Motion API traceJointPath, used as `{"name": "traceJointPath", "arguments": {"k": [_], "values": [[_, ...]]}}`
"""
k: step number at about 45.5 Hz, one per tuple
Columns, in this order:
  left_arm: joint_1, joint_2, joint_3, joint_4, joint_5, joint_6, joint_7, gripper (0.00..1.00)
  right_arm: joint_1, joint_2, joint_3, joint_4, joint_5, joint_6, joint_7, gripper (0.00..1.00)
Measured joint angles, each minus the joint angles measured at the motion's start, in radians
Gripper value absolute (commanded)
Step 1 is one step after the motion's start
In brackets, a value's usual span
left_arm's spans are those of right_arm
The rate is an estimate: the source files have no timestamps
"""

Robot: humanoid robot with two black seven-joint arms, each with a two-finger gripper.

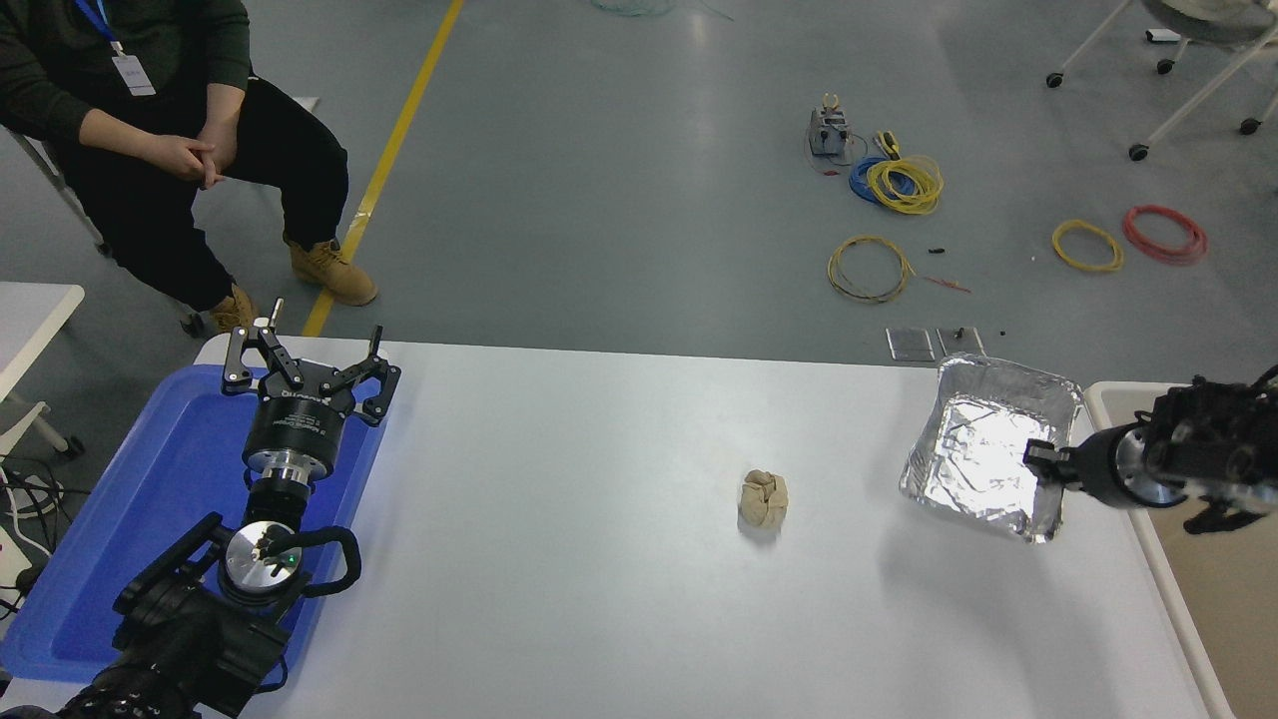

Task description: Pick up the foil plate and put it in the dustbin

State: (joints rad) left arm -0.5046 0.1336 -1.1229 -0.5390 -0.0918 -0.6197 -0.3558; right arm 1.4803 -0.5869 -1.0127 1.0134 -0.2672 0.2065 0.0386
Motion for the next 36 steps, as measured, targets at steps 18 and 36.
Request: {"name": "traceJointPath", "arguments": {"k": [18, 36], "values": [[0.001, 0.001, 0.000, 0.000, 0.000, 0.000, 0.000, 1.00, 0.418, -0.067, -0.123, 0.143, -0.013, 0.209, 0.000, 0.00], [0.001, 0.001, 0.000, 0.000, 0.000, 0.000, 0.000, 1.00, 0.697, -0.076, -0.188, 0.174, -0.017, 0.369, 0.000, 0.00]]}}
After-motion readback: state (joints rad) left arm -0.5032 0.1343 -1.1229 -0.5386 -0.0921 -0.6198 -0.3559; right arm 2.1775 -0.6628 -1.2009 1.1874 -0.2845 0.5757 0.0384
